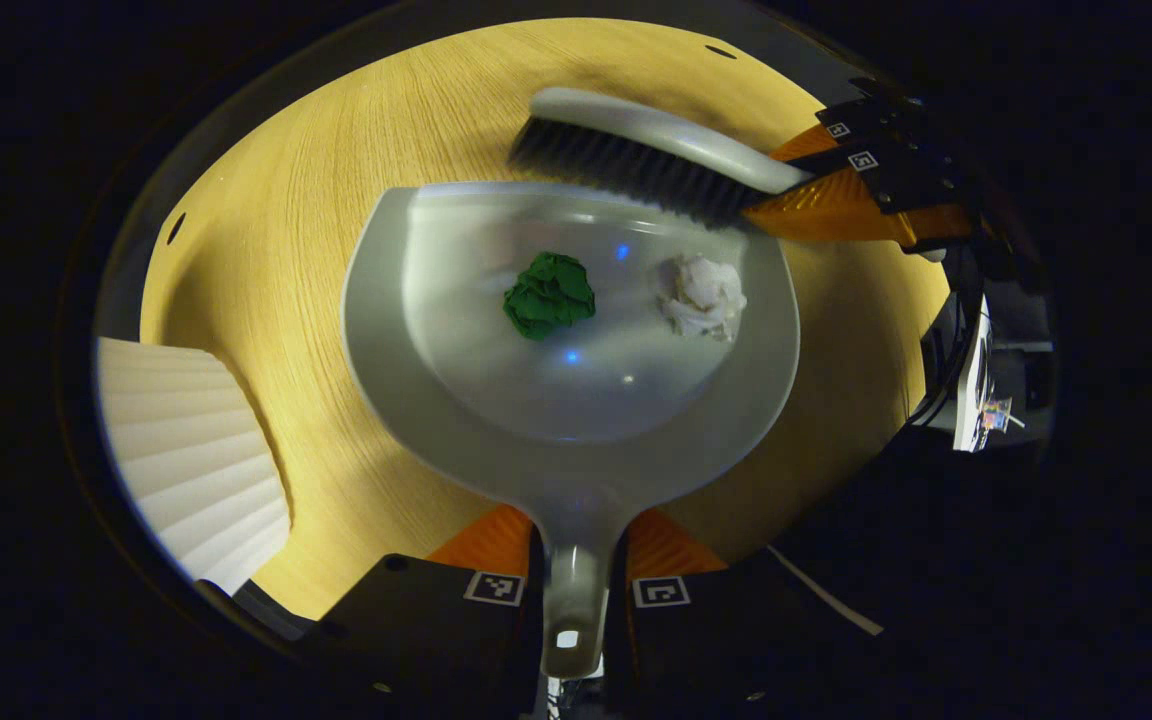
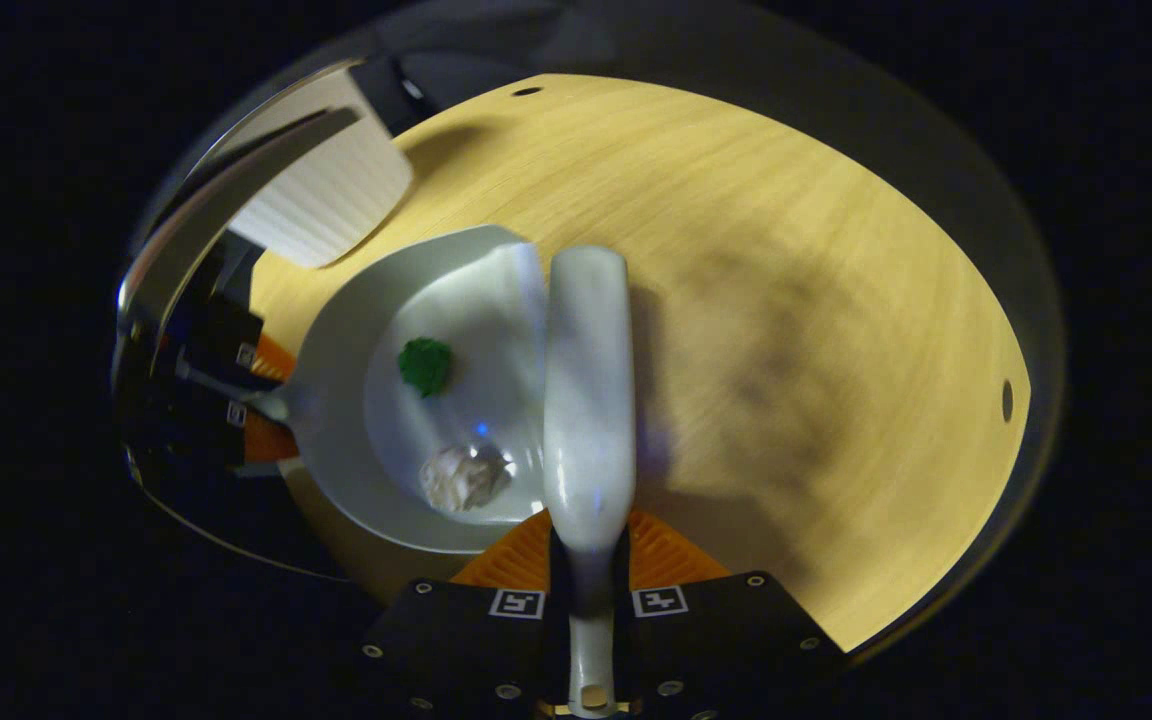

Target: Pick up the small broom and dustpan from the desktop, sweep the trash into the dustpan with the broom, and then empty the trash into the garbage bin.

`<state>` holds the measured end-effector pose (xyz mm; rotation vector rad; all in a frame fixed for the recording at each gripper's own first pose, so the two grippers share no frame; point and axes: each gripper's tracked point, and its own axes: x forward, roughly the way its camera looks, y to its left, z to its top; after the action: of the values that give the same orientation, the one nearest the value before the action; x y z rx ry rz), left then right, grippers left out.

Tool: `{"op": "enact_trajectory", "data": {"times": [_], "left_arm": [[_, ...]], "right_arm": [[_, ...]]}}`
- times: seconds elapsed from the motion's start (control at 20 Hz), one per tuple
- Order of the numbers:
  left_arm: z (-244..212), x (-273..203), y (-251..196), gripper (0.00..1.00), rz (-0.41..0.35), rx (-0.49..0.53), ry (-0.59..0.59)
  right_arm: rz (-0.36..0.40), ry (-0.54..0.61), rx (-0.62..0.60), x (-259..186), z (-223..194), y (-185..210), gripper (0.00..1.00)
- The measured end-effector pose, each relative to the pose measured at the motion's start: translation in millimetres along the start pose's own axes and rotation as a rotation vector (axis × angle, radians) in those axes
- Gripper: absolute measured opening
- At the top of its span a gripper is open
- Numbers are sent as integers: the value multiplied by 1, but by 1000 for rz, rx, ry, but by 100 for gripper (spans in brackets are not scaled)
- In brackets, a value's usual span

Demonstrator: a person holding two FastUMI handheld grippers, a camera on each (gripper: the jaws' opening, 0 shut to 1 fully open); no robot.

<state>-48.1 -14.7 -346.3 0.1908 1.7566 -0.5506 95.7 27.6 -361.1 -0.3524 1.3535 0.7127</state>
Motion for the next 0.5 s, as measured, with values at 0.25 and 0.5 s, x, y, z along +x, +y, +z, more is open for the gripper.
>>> {"op": "enact_trajectory", "data": {"times": [0.25, 0.5], "left_arm": [[-6, 7, -9, 25, 3, -166, -38], [-1, 4, -31, 25, -5, -338, -57]], "right_arm": [[-116, 28, 251, -1, -11, -39, 17], [-130, 12, 643, 0, -1, -21, 17]]}}
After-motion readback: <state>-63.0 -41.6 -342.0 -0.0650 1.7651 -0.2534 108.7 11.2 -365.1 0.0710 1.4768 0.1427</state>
